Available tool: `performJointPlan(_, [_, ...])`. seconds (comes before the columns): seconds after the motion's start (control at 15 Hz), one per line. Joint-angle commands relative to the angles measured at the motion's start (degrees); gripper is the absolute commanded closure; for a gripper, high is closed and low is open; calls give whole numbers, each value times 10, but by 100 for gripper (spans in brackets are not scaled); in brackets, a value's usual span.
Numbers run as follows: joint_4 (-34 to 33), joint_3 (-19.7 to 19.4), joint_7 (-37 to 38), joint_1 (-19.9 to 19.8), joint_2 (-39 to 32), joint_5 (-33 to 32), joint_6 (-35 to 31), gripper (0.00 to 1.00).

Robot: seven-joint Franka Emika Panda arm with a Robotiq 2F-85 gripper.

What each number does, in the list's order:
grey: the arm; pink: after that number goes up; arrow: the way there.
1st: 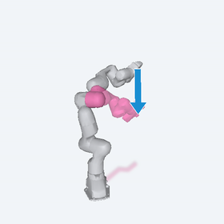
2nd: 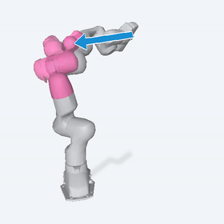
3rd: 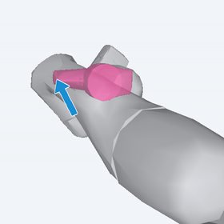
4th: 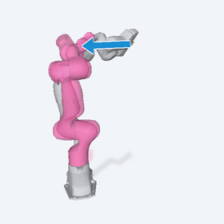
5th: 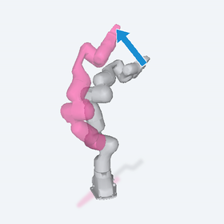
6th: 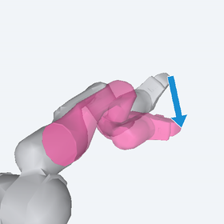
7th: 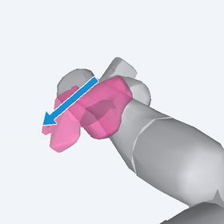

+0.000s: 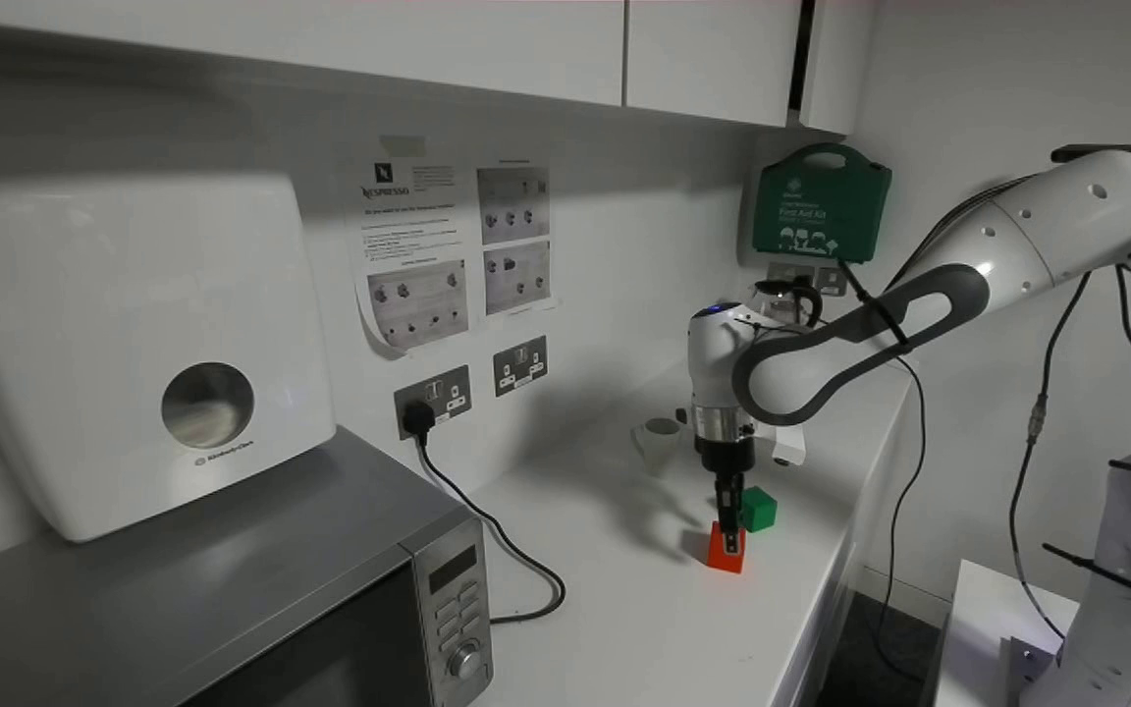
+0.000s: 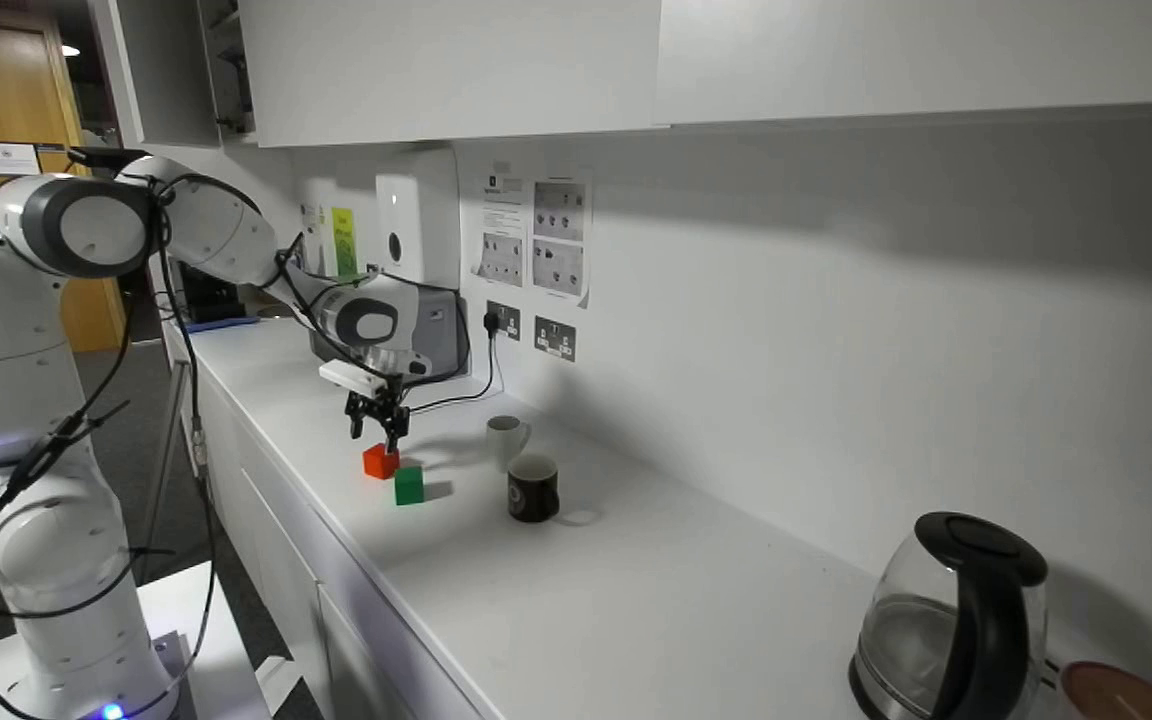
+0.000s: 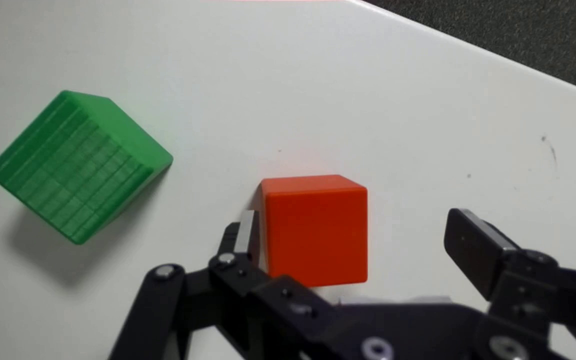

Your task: Put the green cube on the counter top and the orange cube on top

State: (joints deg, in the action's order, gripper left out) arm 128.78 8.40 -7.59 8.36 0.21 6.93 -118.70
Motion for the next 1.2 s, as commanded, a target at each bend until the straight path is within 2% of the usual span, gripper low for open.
performJointPlan(0.0, [-15, -4, -24, -3, -17, -1, -10, 0])
performJointPlan(1.13, [-51, -13, -55, -17, -66, 11, -3, 0])
